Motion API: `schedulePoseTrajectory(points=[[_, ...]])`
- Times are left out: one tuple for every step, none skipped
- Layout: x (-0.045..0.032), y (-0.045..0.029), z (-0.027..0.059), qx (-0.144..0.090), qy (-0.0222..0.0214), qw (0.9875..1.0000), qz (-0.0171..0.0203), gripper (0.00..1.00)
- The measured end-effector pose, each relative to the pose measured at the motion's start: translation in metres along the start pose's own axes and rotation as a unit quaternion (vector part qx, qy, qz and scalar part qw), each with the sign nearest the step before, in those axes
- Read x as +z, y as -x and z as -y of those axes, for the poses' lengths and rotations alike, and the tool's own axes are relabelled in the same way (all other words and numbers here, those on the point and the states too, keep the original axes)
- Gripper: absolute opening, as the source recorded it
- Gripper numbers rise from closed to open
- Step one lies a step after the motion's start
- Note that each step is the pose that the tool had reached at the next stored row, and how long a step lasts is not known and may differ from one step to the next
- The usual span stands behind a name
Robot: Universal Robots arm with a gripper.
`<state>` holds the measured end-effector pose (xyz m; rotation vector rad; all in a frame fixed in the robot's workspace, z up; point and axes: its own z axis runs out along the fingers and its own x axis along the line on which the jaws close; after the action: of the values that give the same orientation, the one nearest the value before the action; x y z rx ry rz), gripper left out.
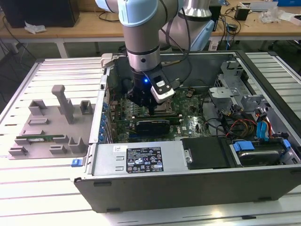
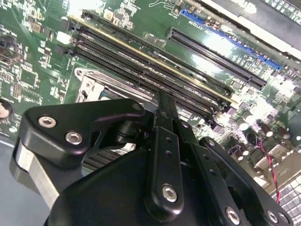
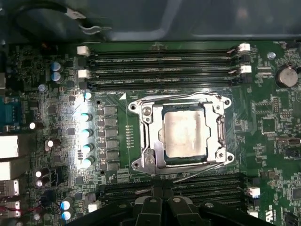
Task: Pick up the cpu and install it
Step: 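Install the second cpu locking lever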
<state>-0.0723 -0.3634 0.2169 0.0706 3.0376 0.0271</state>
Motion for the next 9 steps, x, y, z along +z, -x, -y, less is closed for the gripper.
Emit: schedulePoseTrajectory(points=[[0.0009,-0.0005,0.0003,-0.004,0.0020,1.0000,-0.0002,0.11],[0.0025,-0.0013,0.0005,-0.009,0.0084,0.9999,-0.0005,0.11],[0.0029,-0.0014,0.0006,-0.010,0.0121,0.9999,-0.0006,0.11],[0.0033,-0.0014,0.0007,-0.010,0.0178,0.9998,-0.0009,0.11],[0.0038,-0.0014,0.0011,-0.009,0.0246,0.9997,-0.0010,0.11],[0.0042,-0.0014,0.0018,-0.009,0.0280,0.9996,-0.0012,0.11],[0.0047,-0.0014,0.0040,-0.009,0.0302,0.9995,-0.0012,0.11],[0.0050,-0.0013,0.0071,-0.009,0.0315,0.9995,-0.0013,0.11],[0.0050,-0.0011,0.0105,-0.008,0.0351,0.9993,-0.0014,0.11]])
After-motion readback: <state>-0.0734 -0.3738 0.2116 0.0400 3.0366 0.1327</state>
